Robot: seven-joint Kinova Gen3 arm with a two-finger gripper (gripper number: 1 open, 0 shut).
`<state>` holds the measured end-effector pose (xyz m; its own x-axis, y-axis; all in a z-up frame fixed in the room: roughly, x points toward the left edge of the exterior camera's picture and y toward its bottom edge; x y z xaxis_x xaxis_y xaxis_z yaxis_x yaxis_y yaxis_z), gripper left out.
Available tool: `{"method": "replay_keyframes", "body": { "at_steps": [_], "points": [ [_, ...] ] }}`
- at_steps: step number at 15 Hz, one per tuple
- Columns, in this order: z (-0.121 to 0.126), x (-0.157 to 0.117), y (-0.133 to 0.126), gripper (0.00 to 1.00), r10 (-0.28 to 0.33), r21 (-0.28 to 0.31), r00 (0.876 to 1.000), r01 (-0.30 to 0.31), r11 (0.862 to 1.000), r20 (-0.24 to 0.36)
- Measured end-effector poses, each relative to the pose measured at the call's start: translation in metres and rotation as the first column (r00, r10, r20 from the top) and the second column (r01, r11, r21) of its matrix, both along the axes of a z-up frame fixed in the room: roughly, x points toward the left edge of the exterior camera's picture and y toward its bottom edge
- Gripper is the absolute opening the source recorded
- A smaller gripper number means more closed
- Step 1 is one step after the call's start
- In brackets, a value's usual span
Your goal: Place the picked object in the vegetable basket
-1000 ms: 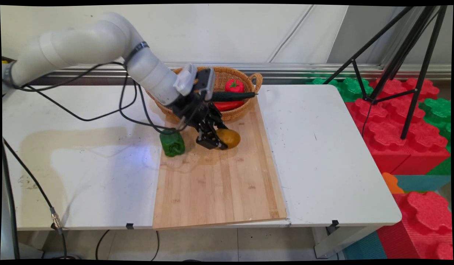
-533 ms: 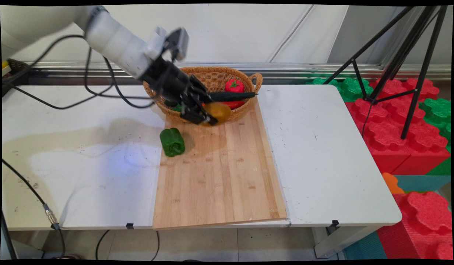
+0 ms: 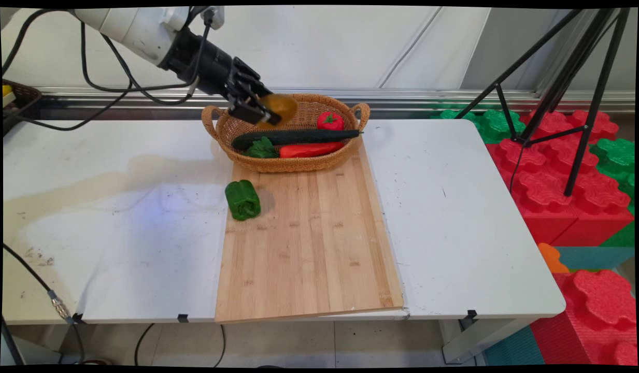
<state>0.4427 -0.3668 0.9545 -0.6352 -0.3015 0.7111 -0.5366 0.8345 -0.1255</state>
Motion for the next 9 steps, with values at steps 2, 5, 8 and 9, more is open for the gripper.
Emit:
{"method": "replay_keyframes", "body": {
  "at_steps": [2,5,8,9],
  "points": [
    [-0.004,0.015,-0.013,0.0,0.033,-0.014,0.999,-0.033,0.999,0.027],
    [-0.015,0.031,-0.032,0.0,0.075,-0.02,0.995,-0.074,0.997,0.062],
    [-0.03,0.044,-0.047,0.0,0.104,-0.014,0.99,-0.103,0.995,0.099],
    [-0.038,0.048,-0.054,0.0,0.115,-0.01,0.986,-0.114,0.993,0.117]
  ]
}}
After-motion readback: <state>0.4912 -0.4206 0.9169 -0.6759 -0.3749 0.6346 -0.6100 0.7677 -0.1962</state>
